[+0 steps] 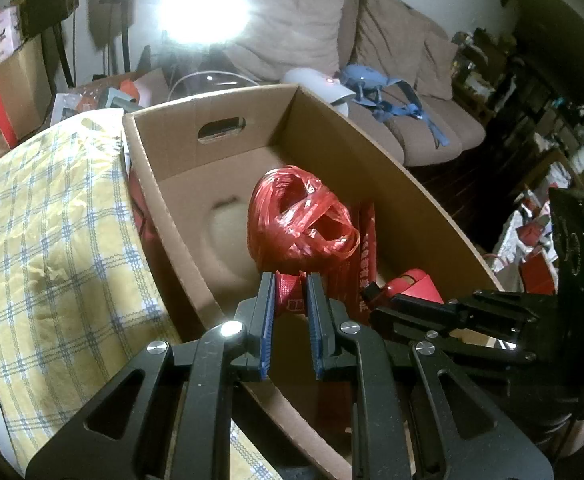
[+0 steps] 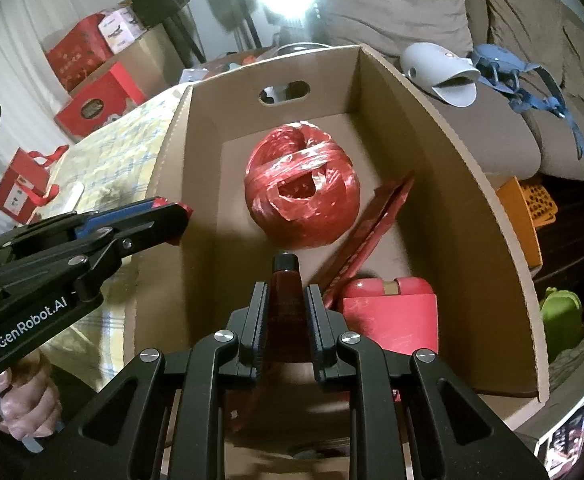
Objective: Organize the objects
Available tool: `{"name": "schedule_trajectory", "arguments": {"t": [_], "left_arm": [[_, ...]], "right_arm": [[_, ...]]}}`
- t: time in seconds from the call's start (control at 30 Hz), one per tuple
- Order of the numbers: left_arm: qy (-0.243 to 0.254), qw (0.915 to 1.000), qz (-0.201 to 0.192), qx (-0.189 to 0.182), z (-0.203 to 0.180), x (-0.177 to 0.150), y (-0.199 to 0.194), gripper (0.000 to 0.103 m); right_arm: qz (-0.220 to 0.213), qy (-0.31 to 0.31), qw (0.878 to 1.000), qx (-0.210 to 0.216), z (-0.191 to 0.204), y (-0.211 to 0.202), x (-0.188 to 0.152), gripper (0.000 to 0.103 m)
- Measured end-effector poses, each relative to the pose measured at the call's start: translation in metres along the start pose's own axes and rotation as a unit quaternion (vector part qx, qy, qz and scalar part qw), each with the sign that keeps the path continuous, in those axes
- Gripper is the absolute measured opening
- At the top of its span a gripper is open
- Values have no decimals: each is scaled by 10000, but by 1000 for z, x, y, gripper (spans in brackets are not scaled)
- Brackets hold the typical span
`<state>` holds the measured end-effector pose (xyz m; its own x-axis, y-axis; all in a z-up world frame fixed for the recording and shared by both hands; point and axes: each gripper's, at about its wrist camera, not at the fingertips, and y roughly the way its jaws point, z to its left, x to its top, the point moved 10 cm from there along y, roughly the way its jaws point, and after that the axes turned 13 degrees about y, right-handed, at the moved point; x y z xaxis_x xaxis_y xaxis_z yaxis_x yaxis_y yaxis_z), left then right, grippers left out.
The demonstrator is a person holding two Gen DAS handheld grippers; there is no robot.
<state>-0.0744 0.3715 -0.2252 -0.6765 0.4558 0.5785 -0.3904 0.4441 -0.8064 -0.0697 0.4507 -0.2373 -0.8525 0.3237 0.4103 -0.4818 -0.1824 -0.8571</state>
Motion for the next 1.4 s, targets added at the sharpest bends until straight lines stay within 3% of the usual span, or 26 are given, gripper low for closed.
{"name": "schedule_trajectory", "arguments": {"t": [0.53,0.9,1.03,1.4], "left_arm": [[49,10000,32,-2,-5,0,-1,14],[58,10000,48,-24,-7,1,-1,15],[91,9999,57,-37,-11,1,-1,15],[181,9998,99,-46,-17,0,-1,15]], "right_arm": [[96,4,10000,-22,1,3,-3,20],[-222,205,9994,-196,-14,-9,8,22],[-424,309,9982,-272,-20,-18,15,30],[-635,474,9962,-373,-30,-27,23,39]]}}
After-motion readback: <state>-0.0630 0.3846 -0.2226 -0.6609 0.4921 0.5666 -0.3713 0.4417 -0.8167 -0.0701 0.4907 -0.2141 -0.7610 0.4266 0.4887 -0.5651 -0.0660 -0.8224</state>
